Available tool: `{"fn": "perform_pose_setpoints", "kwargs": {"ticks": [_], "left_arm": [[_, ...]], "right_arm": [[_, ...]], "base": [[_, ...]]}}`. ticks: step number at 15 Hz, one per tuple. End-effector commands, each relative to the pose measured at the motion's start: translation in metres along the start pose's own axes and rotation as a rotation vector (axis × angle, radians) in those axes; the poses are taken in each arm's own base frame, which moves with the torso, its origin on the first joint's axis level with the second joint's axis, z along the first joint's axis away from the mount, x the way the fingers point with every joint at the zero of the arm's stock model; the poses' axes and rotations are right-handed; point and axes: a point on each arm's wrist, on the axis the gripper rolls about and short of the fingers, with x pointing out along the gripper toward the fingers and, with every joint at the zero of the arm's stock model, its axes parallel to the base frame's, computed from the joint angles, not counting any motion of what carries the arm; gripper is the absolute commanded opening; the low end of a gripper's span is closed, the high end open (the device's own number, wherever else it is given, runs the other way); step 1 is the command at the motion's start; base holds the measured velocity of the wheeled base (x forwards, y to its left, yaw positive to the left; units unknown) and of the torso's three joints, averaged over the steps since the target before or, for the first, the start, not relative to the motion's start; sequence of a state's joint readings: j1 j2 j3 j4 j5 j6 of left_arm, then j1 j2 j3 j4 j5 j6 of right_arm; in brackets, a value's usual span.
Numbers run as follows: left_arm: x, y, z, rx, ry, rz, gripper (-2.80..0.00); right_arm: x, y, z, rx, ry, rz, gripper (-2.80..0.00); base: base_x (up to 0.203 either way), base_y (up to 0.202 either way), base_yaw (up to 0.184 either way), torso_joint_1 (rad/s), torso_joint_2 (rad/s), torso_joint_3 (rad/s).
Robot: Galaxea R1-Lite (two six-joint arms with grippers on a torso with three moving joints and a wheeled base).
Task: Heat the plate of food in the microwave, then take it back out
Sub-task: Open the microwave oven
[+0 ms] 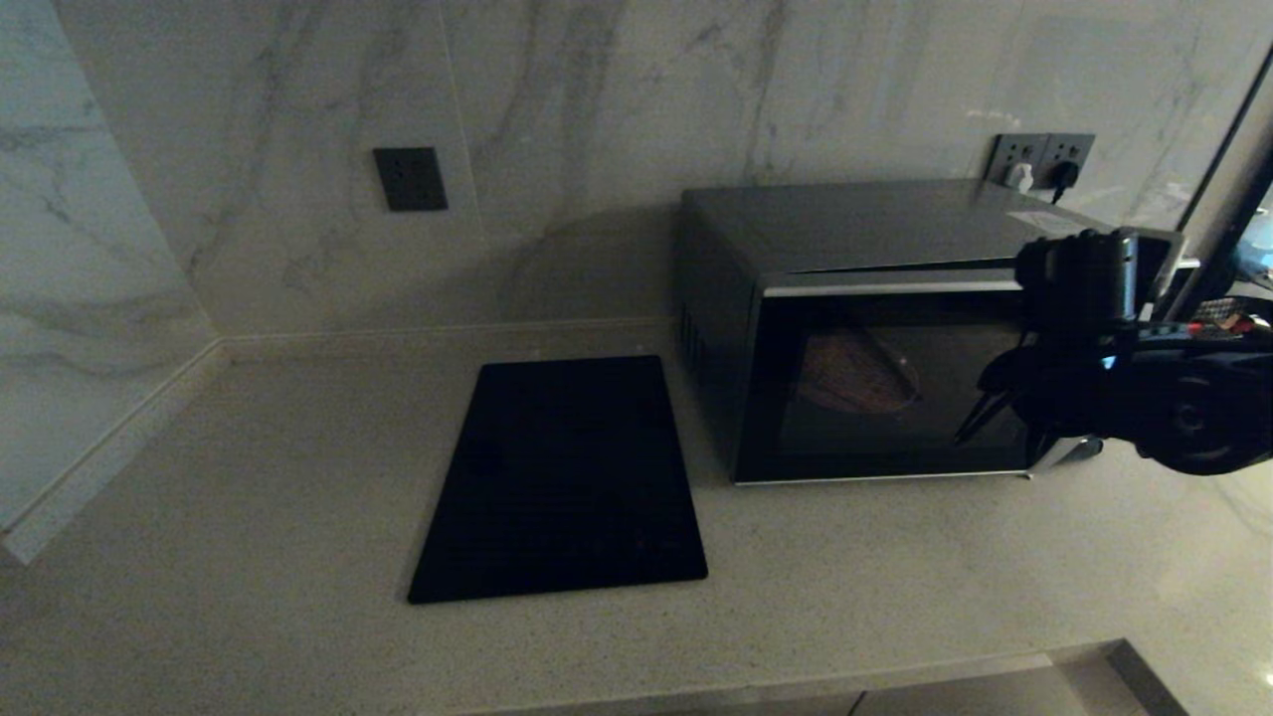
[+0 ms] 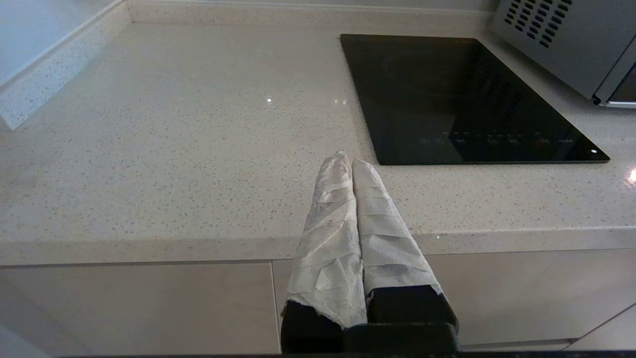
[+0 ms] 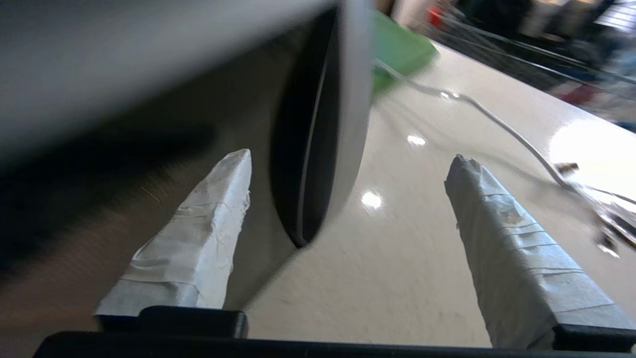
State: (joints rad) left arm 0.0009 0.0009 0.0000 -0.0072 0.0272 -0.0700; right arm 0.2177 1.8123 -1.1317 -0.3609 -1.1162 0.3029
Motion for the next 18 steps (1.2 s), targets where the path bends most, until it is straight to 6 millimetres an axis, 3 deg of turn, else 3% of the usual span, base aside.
{"fn": "perform_pose_setpoints", "kwargs": {"ticks": [1,3,5,8,10,14,18], "left_arm": [[0.0,0.0,0.0,0.001,0.0,0.001,-2.8],[0.0,0.0,0.0,-0.001,0.0,0.0,-2.8],[0.0,0.0,0.0,-0.001,0.0,0.001,-2.8],[0.0,0.0,0.0,-0.001,0.0,0.001,-2.8],[0.0,0.0,0.0,-0.001,0.0,0.0,-2.8],[0.0,0.0,0.0,-0.001,0.0,0.001,-2.8],[0.0,0.0,0.0,-0.001,0.0,0.001,-2.8]], "right_arm": [[-0.03,-0.046,0.059,0.13,-0.068,0.065,0.0],[-0.043,-0.09,0.091,0.095,-0.098,0.131,0.0],[-0.05,-0.131,0.11,-0.041,-0.118,0.169,0.0],[-0.061,-0.166,0.127,-0.178,-0.179,0.275,0.0],[-0.064,-0.169,0.138,-0.169,-0.21,0.288,0.0],[-0.057,-0.159,0.134,-0.196,-0.189,0.294,0.0],[-0.065,-0.16,0.145,-0.179,-0.242,0.466,0.0]], "base": [[0.0,0.0,0.0,0.0,0.0,0.0],[0.0,0.0,0.0,0.0,0.0,0.0],[0.0,0.0,0.0,0.0,0.0,0.0],[0.0,0.0,0.0,0.0,0.0,0.0],[0.0,0.0,0.0,0.0,0.0,0.0],[0.0,0.0,0.0,0.0,0.0,0.0],[0.0,0.0,0.0,0.0,0.0,0.0]]}}
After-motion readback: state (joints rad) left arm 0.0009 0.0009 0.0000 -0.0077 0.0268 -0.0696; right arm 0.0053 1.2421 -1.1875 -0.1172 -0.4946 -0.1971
